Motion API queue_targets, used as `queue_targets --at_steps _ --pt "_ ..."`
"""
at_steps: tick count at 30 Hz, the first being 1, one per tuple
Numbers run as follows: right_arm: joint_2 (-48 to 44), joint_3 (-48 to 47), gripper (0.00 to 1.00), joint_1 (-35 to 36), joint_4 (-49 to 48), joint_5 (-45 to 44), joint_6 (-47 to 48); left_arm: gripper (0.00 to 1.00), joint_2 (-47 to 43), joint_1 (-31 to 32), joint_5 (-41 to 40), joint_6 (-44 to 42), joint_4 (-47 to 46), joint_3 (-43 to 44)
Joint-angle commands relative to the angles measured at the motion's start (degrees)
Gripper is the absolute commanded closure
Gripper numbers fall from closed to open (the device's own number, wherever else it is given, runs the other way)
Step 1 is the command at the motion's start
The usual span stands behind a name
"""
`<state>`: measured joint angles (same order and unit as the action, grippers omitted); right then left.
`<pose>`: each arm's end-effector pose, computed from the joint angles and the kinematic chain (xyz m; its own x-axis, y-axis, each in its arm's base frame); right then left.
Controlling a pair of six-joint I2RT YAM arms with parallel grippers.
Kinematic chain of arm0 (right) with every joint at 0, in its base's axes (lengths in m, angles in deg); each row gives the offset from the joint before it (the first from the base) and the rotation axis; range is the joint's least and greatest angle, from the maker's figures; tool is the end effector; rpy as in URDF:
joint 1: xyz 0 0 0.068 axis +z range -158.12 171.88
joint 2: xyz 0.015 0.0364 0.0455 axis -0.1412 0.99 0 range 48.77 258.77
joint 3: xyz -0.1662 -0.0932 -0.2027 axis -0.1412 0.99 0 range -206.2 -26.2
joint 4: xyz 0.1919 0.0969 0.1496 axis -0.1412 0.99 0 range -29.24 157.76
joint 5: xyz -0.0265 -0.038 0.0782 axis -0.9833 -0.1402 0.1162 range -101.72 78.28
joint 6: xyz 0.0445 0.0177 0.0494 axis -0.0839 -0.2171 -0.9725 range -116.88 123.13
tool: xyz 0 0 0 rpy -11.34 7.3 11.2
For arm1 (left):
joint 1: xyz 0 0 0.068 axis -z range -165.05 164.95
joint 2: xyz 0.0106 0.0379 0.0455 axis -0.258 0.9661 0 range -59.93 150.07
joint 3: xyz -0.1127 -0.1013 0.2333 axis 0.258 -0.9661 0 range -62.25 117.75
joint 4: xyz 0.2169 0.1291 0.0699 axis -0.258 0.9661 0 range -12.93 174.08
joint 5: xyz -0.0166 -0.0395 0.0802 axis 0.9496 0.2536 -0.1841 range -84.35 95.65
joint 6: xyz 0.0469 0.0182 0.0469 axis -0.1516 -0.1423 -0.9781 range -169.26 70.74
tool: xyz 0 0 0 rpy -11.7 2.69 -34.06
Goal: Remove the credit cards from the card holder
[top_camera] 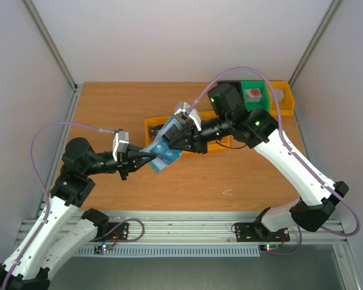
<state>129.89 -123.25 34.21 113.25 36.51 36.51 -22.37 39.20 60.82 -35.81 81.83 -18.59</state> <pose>0.1844 0.2241 0.4387 0.1228 -0.3841 -0.9151 -0.9867 -0.1462 -0.0710 0.1179 -0.1031 0.3661 -0.2079 -0.0520 -0.9768 0.9608 0.1764 -0.2139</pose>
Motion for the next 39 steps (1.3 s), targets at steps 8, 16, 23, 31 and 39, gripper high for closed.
queue_targets --at_steps 8,16,23,31,39 --pt "-0.5 -0.6 0.86 -0.8 2.5 -1.8 1.5 1.0 -1.5 0.3 2.5 -1.2 -4.1 -0.9" --pt "0.5 1.1 0.86 -0.4 0.2 2.4 -0.1 1.0 -1.1 0.3 2.8 -0.7 -7.2 -1.0" --pt "-1.9 2.6 0.99 0.0 -0.5 0.7 1.7 1.0 -1.0 0.3 1.4 -0.5 -6.6 -1.4" --pt "-5.2 3.4 0.99 -4.2 -0.6 -5.8 1.5 1.0 -0.4 0.3 -0.4 -5.1 -0.3 -1.8" --pt "-7.1 3.2 0.99 -7.3 1.8 -9.6 2.3 1.0 0.9 0.3 -4.3 -4.8 3.0 -2.9"
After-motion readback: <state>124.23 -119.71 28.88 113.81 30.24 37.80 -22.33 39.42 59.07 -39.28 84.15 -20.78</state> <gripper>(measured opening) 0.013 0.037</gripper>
